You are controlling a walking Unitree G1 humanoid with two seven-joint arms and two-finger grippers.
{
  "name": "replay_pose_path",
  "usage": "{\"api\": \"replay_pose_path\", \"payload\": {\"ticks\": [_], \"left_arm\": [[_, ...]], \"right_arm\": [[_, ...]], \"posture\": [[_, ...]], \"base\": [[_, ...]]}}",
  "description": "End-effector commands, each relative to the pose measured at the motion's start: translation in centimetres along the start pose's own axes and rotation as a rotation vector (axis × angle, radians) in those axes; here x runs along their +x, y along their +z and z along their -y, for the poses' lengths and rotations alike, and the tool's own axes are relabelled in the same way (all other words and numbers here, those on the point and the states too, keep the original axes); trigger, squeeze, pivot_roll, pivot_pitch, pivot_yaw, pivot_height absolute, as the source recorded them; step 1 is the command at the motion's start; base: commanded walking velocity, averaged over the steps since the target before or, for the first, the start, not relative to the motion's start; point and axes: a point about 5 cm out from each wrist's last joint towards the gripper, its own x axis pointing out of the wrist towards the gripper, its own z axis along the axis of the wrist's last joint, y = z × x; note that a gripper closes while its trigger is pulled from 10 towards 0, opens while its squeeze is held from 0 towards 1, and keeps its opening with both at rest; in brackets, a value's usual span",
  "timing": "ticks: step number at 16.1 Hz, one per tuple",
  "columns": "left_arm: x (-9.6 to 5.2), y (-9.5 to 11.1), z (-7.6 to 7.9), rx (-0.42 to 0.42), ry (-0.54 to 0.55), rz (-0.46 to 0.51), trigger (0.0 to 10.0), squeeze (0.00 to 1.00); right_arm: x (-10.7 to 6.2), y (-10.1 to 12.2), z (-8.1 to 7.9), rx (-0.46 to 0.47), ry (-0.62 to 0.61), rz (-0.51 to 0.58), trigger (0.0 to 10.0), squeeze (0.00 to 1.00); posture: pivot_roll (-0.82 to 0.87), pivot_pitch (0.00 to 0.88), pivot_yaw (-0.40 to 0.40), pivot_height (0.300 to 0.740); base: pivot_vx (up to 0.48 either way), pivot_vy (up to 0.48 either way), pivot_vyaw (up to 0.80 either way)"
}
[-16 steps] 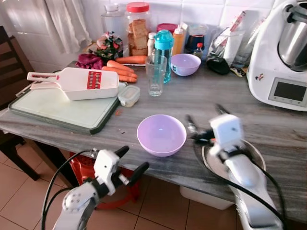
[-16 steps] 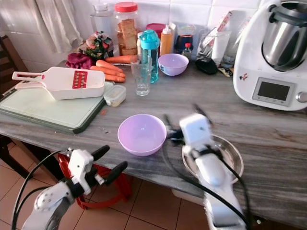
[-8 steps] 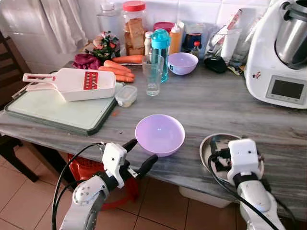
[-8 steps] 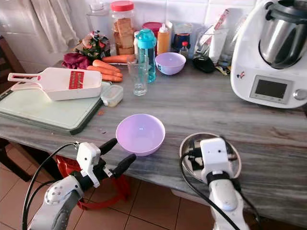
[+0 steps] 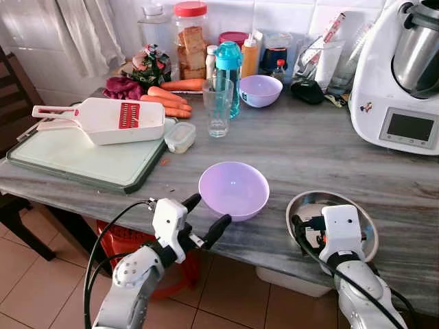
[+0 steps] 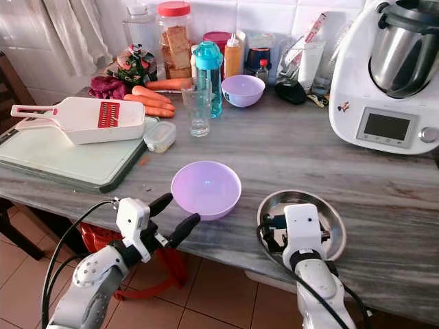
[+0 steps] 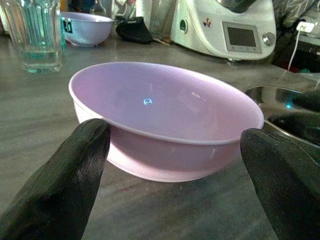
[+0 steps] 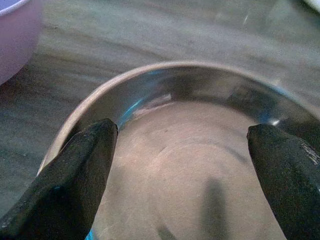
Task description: Setting the table
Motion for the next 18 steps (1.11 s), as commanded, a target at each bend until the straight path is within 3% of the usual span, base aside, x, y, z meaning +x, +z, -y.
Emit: {"api": "replay_pose_path", "payload": {"ticks": [1, 4, 5, 11, 16, 18], "left_arm": [[0.3, 0.4, -0.3, 0.027, 0.022, 0.002, 10.0, 0.0], [-0.1, 0.6, -1.4, 0.052, 0.091, 0.006, 10.0, 0.0], [-0.9, 0.5, -2.6, 0.069, 0.157, -0.011, 10.0, 0.0], [-2.3, 1.2, -4.7, 0.113, 0.296, 0.007, 10.0, 0.0], [-2.6, 1.7, -5.5, 0.126, 0.318, 0.014, 10.0, 0.0], [-3.8, 1.2, -5.0, 0.091, 0.271, -0.028, 10.0, 0.0]], "right_arm": [[-0.1, 0.4, -0.3, 0.021, 0.036, -0.006, 10.0, 0.83], [-0.1, 0.2, -1.0, 0.045, 0.099, -0.038, 10.0, 0.83], [0.1, 0.2, -1.2, 0.057, 0.115, -0.048, 10.0, 0.82], [1.4, 0.9, -1.4, 0.094, 0.138, -0.047, 10.0, 0.82], [2.3, 1.0, -1.4, 0.107, 0.133, -0.046, 10.0, 0.82], [2.3, 1.2, -1.3, 0.115, 0.132, -0.04, 10.0, 0.82]], "posture": [[0.06, 0.001, 0.024, 0.74], [0.06, 0.0, 0.025, 0.74], [0.06, 0.0, 0.023, 0.74], [0.08, 0.0, 0.012, 0.74], [0.1, 0.0, 0.006, 0.74], [0.1, 0.0, 0.009, 0.74]], "base": [[0.0, 0.0, 0.0], [0.0, 0.0, 0.0], [0.0, 0.0, 0.0], [0.0, 0.0, 0.0], [0.0, 0.0, 0.0], [0.0, 0.0, 0.0]]}}
